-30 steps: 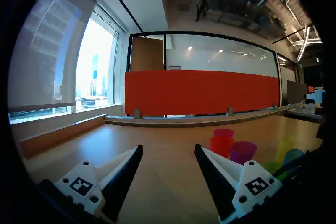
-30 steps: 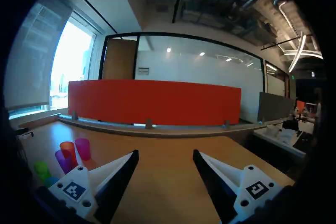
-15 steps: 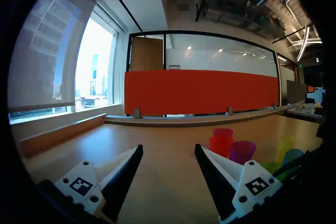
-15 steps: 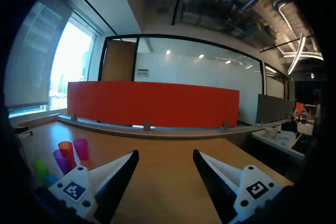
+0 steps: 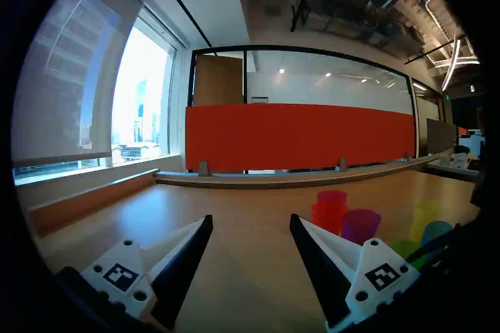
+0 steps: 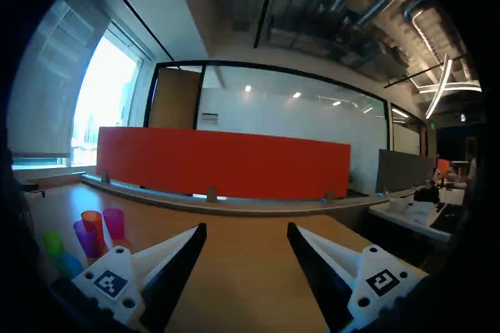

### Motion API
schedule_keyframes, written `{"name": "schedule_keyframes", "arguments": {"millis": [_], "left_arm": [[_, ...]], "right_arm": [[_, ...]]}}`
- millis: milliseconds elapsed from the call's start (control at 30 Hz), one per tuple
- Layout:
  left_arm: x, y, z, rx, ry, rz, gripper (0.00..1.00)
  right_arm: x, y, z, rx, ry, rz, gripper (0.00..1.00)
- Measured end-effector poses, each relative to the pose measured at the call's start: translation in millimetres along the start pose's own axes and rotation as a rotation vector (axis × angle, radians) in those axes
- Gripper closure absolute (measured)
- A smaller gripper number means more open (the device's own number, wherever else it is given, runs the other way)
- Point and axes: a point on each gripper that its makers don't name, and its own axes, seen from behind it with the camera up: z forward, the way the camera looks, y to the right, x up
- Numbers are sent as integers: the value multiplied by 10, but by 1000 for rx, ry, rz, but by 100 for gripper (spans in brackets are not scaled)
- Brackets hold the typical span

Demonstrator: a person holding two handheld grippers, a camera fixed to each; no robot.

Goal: Pour water

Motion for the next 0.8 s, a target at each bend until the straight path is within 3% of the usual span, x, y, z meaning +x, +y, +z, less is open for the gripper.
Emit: {"name": "schedule_keyframes", "arguments": {"millis": [300, 800], "left_arm": [[0, 0, 2, 0, 0, 0, 8], [0, -3, 3, 0, 0, -1, 9]], "right_arm": [[-102, -91, 46, 31, 38, 20, 0], [-541, -126, 84, 49, 1, 59, 0]]}}
